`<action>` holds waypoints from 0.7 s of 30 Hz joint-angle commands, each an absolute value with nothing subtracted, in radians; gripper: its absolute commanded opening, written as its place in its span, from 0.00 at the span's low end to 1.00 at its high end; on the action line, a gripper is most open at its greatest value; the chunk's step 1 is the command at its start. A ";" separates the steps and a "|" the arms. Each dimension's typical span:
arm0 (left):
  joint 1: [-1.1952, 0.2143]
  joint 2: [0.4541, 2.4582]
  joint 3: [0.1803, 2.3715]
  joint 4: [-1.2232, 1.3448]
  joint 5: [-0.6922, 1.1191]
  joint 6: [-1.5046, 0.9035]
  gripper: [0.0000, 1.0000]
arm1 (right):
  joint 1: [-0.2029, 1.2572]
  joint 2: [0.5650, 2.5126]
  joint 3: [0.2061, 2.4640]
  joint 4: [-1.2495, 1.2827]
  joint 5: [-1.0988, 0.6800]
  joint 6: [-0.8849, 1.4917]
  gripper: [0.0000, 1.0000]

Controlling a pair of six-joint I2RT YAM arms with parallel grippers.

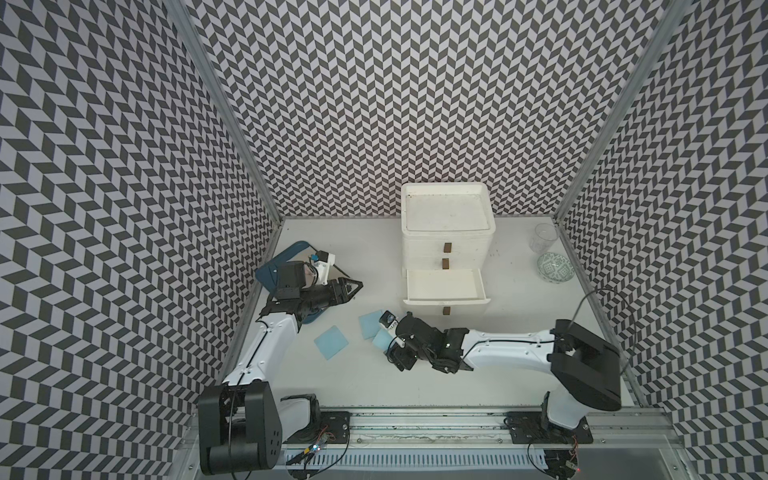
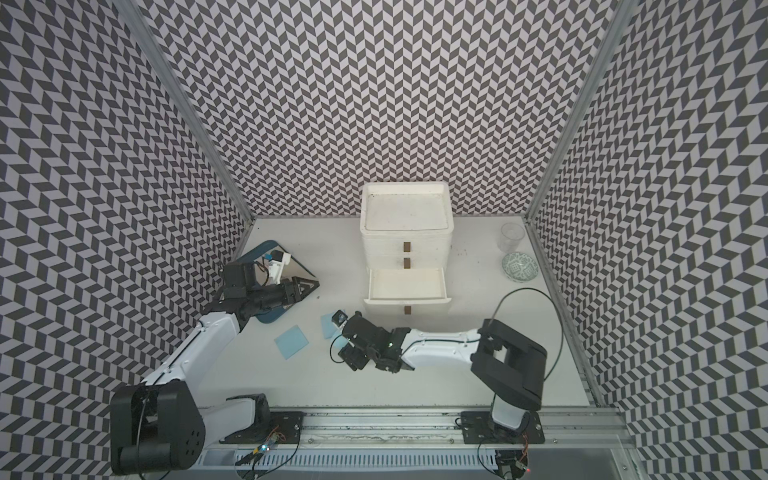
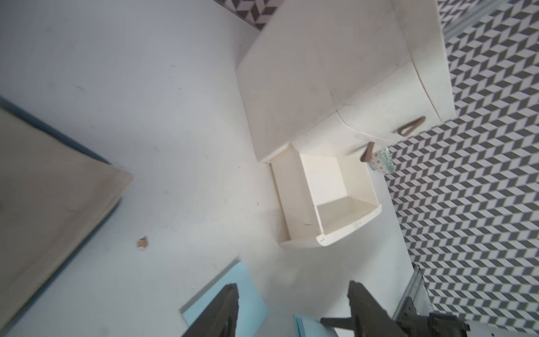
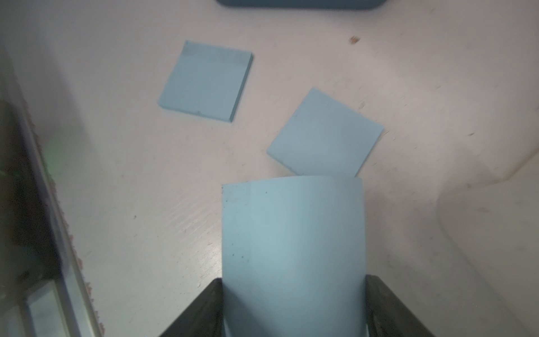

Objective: Please put the sticky notes in the drawer by color
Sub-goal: Pick up the sticky notes from the center of the board.

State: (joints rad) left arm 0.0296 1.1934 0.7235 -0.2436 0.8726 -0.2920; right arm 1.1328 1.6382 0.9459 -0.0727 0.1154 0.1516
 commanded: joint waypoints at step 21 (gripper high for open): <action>-0.402 1.227 0.743 0.214 1.014 -0.629 0.50 | 0.922 1.209 0.775 0.089 0.091 0.251 0.75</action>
